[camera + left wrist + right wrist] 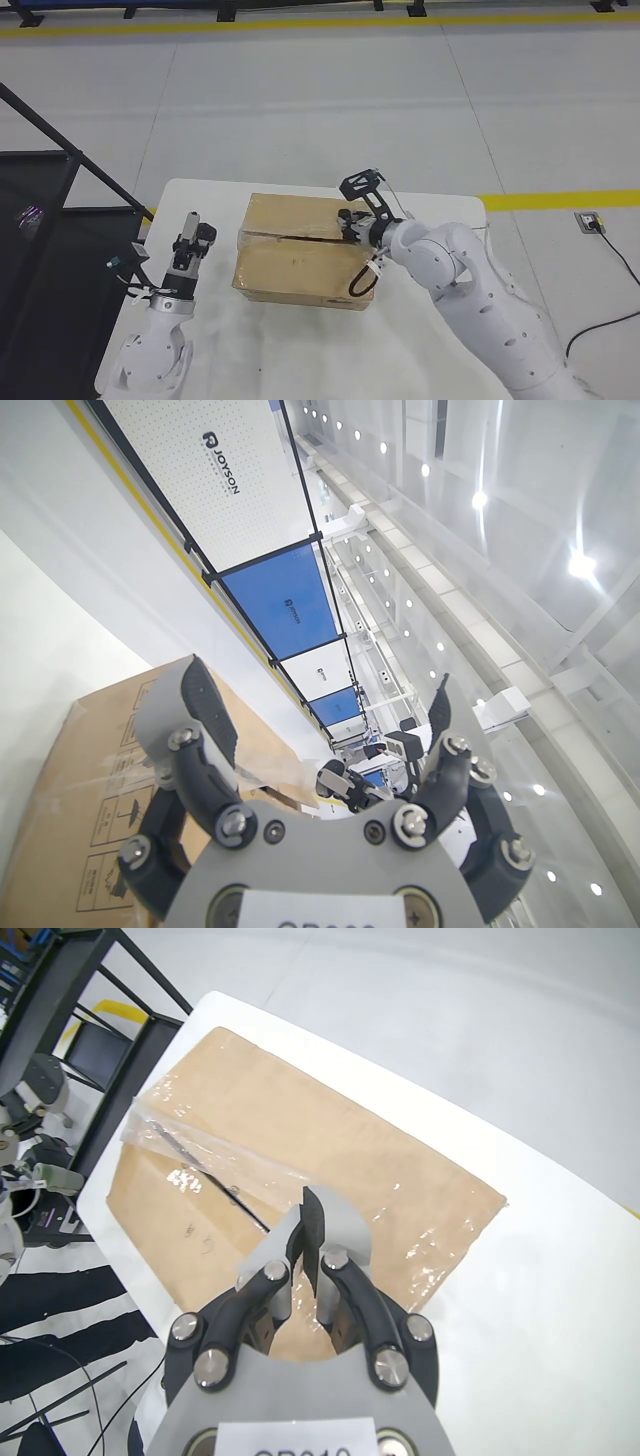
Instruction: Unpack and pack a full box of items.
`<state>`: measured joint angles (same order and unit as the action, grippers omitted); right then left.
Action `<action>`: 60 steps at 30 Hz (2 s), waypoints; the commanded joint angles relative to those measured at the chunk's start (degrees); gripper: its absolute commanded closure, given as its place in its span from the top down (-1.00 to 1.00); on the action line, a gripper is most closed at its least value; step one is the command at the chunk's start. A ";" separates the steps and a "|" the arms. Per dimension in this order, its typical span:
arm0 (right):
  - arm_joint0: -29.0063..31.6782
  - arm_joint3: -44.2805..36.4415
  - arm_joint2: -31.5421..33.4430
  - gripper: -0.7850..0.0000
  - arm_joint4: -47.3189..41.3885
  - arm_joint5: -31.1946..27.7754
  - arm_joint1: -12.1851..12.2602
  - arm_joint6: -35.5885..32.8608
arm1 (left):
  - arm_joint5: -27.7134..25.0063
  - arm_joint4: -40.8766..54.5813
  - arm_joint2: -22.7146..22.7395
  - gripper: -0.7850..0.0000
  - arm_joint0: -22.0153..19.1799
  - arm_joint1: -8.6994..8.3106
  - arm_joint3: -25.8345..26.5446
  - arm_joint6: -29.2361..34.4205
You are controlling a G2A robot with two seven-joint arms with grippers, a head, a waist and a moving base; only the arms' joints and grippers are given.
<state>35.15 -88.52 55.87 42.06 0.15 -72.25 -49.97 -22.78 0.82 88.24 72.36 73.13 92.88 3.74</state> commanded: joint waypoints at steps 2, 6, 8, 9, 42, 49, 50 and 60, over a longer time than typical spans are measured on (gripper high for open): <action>1.85 -2.94 1.40 -1.00 -0.23 -0.09 0.39 -0.89 | -0.14 -0.38 -0.38 1.00 -0.54 0.00 -0.07 1.02; 4.26 -6.32 3.03 -1.00 -0.93 -0.15 0.79 -1.35 | -0.19 -1.13 -1.15 1.00 -1.58 0.00 -0.40 2.74; 5.19 -7.41 3.68 -1.00 -0.86 0.38 0.96 -1.95 | -0.08 -1.58 -1.63 1.00 -2.23 0.02 -0.68 3.27; 5.61 -7.87 3.99 -1.00 -0.74 0.68 1.05 -2.22 | -0.03 -1.66 -2.01 1.00 -2.58 0.05 -0.80 3.67; 8.63 -4.90 5.37 -0.05 1.26 3.51 0.85 0.43 | 0.39 -5.91 -9.24 1.00 -9.97 1.18 -11.63 4.67; 10.77 -8.66 10.03 1.00 0.27 7.03 1.14 6.16 | 0.14 -5.88 -9.39 1.00 -9.85 1.25 -11.54 4.70; 11.43 -9.68 10.55 1.00 -0.29 7.25 1.13 7.64 | 0.11 -5.89 -9.40 1.00 -9.85 1.26 -11.55 4.69; 8.07 -3.78 5.56 -0.36 -15.21 -0.62 -0.71 8.71 | -0.25 -5.52 -9.41 1.00 -9.81 1.35 -11.61 4.79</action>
<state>44.53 -94.77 62.08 29.62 0.53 -72.70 -40.55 -23.01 -4.71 78.82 62.55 74.48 81.29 8.50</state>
